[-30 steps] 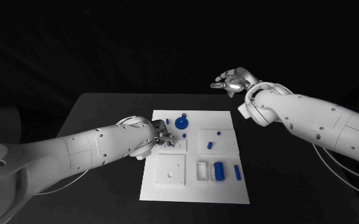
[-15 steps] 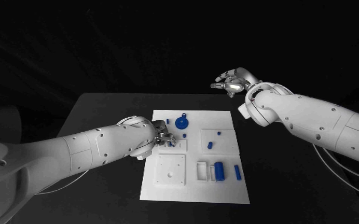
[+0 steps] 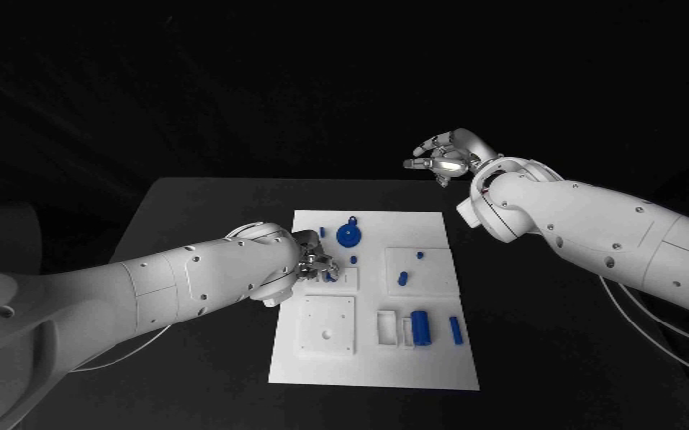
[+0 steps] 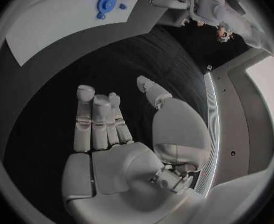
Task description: Assemble the parts on the task board
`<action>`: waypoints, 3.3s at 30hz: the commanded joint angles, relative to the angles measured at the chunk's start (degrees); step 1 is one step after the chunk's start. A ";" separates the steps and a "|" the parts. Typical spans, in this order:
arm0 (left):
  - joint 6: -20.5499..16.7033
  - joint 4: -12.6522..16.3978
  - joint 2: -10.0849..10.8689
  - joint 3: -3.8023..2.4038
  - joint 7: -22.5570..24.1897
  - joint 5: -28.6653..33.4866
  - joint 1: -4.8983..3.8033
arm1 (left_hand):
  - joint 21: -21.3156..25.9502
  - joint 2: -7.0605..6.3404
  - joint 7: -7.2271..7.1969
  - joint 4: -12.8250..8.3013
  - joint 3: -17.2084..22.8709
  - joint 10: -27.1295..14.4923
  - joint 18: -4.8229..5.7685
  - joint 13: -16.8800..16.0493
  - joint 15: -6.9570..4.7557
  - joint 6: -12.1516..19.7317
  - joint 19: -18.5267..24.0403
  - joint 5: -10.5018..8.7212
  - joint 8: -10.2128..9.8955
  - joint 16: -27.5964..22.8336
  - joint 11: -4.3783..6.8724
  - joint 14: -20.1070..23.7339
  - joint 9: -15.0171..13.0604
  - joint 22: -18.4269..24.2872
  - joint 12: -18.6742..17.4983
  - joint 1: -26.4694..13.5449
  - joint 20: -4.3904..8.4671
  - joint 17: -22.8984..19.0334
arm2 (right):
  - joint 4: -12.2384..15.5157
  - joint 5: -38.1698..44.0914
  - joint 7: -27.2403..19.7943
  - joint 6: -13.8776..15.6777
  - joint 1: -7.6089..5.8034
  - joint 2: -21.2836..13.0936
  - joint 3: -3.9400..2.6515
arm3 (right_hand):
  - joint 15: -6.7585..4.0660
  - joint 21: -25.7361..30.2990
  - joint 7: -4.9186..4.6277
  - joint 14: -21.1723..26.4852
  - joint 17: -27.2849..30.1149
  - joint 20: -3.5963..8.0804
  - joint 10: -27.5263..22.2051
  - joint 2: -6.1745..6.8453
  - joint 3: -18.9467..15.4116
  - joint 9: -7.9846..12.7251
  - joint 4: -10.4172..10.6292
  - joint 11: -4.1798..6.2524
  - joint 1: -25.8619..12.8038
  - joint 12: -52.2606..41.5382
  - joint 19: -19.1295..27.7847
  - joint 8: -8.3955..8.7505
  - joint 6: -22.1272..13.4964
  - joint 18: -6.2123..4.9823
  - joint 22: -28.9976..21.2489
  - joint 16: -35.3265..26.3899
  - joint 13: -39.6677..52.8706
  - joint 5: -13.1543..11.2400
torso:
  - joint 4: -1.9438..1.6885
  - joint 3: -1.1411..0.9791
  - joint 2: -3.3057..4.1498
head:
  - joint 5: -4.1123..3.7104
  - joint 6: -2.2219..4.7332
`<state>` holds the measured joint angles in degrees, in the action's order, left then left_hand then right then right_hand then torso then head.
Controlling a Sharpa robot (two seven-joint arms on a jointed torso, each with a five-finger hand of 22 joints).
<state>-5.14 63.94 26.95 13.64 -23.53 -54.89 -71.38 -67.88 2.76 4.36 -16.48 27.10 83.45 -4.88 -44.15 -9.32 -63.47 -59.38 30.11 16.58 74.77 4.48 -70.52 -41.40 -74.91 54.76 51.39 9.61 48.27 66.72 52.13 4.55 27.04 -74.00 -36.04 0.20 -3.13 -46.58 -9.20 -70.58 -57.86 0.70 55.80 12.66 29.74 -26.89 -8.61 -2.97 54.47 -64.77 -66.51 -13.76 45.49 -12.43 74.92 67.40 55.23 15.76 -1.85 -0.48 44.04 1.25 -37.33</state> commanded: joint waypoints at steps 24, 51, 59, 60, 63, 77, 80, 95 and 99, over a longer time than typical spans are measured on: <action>2.49 -0.15 -0.10 -0.01 -0.04 0.30 -0.03 | -0.37 0.59 -4.17 -0.29 0.57 -2.36 -1.43 0.19 -2.77 -4.64 0.54 0.63 0.31 0.39 1.78 -1.91 -0.17 -0.95 0.40 0.88 5.72 -0.13 | -0.12 0.07 -0.25 -0.81 0.11 0.12 -0.03 | -0.26 0.24 -0.31 0.00 0.08 0.37 0.40 -0.56 -0.46 0.06 0.04 0.01 -0.21 -0.42 -0.09 -0.21 0.03 -2.57 0.84 -0.04 -0.20 0.34 | -0.01 0.03 -0.01 | 0.04 -0.40; 3.40 -1.02 -1.16 -0.01 -0.19 -0.43 -0.03 | -0.55 0.40 -4.64 -0.14 0.41 -2.35 -1.41 0.48 -3.01 -6.23 0.55 1.11 1.22 0.81 2.21 -1.94 -0.88 -0.83 0.94 0.02 5.63 -0.22 | -0.17 0.07 -0.26 -0.81 0.11 0.17 -0.03 | -0.26 0.27 -0.31 0.01 0.10 0.37 0.37 -0.55 -0.48 0.07 0.04 0.01 -0.21 -0.48 -0.10 -0.22 0.04 -2.57 0.85 -0.04 -0.29 0.37 | -0.01 -0.05 0.02 | 0.07 -0.58; 3.71 -1.11 -1.03 -0.01 -0.25 -0.97 -0.03 | -0.75 0.39 -5.03 -0.19 0.62 -2.42 -1.48 0.89 -3.26 -6.69 0.63 4.65 2.56 1.35 2.58 -1.90 -1.58 -0.77 1.60 -0.85 5.58 -0.33 | -0.16 0.07 -0.25 -0.84 0.11 0.13 -0.03 | -0.26 0.27 -0.31 0.02 0.11 0.37 0.36 -0.56 -0.48 0.07 0.04 0.00 -0.22 -0.50 -0.10 -0.22 0.04 -2.57 0.85 -0.03 -0.33 0.38 | -0.01 -0.02 -0.02 | 0.06 -0.66; 3.73 -1.12 -1.02 -0.01 -0.25 -0.98 -0.03 | -0.78 0.39 -5.04 -0.20 0.65 -2.42 -1.49 0.92 -3.27 -6.66 0.64 4.98 2.67 1.40 2.60 -1.89 -1.61 -0.77 1.68 -0.90 5.58 -0.34 | -0.17 0.07 -0.25 -0.85 0.11 0.13 -0.03 | -0.26 0.28 -0.31 0.02 0.11 0.37 0.36 -0.56 -0.48 0.07 0.04 0.00 -0.22 -0.50 -0.10 -0.22 0.04 -2.57 0.85 -0.03 -0.33 0.38 | -0.01 -0.01 -0.02 | 0.07 -0.67; 3.73 -1.11 -0.96 -0.01 -0.25 -1.04 -0.03 | -0.85 0.40 -5.08 -0.23 0.74 -2.44 -1.52 1.02 -3.29 -6.60 0.67 5.69 2.95 1.55 2.64 -1.87 -1.68 -0.77 1.86 -0.98 5.58 -0.36 | -0.22 0.07 -0.24 -0.85 0.12 0.13 -0.03 | -0.26 0.28 -0.31 0.02 0.11 0.37 0.36 -0.56 -0.48 0.07 0.03 0.00 -0.22 -0.51 -0.10 -0.22 0.04 -2.57 0.85 -0.03 -0.34 0.38 | 0.00 0.01 -0.03 | 0.10 -0.70; 3.43 -1.07 -0.99 0.00 -0.26 -1.11 -0.03 | -1.07 0.45 -5.18 -0.24 0.96 -2.50 -1.57 1.24 -3.32 -6.47 0.75 7.91 3.65 1.97 2.73 -1.83 -1.76 -0.79 2.39 -1.25 5.56 -0.39 | -0.30 0.07 -0.26 -0.86 0.19 0.21 -0.03 | -0.26 0.30 -0.31 0.02 0.12 0.37 0.34 -0.56 -0.49 0.08 0.04 0.00 -0.23 -0.56 -0.11 -0.22 0.04 -2.57 0.85 -0.03 -0.41 0.40 | -0.01 0.06 -0.02 | 0.10 -0.73; 3.42 -1.07 -1.05 0.00 -0.27 -1.11 -0.03 | -1.07 0.45 -5.18 -0.24 0.96 -2.51 -1.57 1.24 -3.32 -6.46 0.75 7.92 3.66 1.98 2.73 -1.82 -1.76 -0.79 2.40 -1.27 5.56 -0.40 | -0.33 0.07 -0.27 -0.87 0.21 0.25 -0.03 | -0.26 0.30 -0.31 0.02 0.12 0.37 0.34 -0.57 -0.49 0.08 0.04 0.00 -0.23 -0.57 -0.11 -0.22 0.04 -2.57 0.85 -0.02 -0.42 0.40 | -0.01 0.06 0.00 | 0.11 -0.70; 4.31 -2.14 -2.06 -0.01 -0.16 -1.11 0.00 | -1.19 1.32 -5.22 -0.09 0.74 -2.56 -1.57 1.62 -3.31 -6.37 0.77 5.29 4.36 2.33 2.76 -1.77 -1.64 -0.66 2.95 -2.51 5.47 -0.54 | -0.28 0.07 -0.26 -0.89 0.25 0.29 -0.03 | -0.26 0.32 -0.32 0.03 0.14 0.37 0.31 -0.58 -0.49 0.09 0.06 0.00 -0.25 -0.62 -0.12 -0.22 0.03 -2.57 0.85 -0.02 -0.50 0.43 | 0.12 0.00 0.08 | 0.04 -0.75; 4.44 -2.26 -2.21 -0.01 -0.12 -1.10 0.01 | -1.18 1.48 -5.23 -0.02 0.75 -2.57 -1.57 1.69 -3.31 -6.38 0.79 5.10 4.46 2.37 2.77 -1.76 -1.60 -0.64 3.02 -2.74 5.46 -0.57 | -0.28 0.07 -0.27 -0.89 0.25 0.29 -0.03 | -0.26 0.33 -0.32 0.03 0.14 0.37 0.31 -0.58 -0.49 0.09 0.06 0.00 -0.24 -0.63 -0.12 -0.22 0.03 -2.57 0.85 -0.02 -0.52 0.43 | 0.10 -0.02 0.04 | 0.02 -0.83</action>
<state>-2.40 61.49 25.10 13.57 -23.90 -56.03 -71.55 -68.74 3.81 4.36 -16.35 27.23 83.38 -4.89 -42.54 -9.32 -63.47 -58.94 35.42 20.82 76.99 4.56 -70.52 -43.12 -74.95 57.48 48.66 9.64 47.78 66.38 52.08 4.57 26.84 -73.77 -35.79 0.20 -3.13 -46.58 -9.10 -70.57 -57.77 0.70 55.81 12.43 29.58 -26.89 -8.45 -2.97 54.24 -65.22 -66.51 -13.76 45.39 -12.43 74.90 67.40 54.77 15.98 -1.75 -0.48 44.08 1.32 -38.12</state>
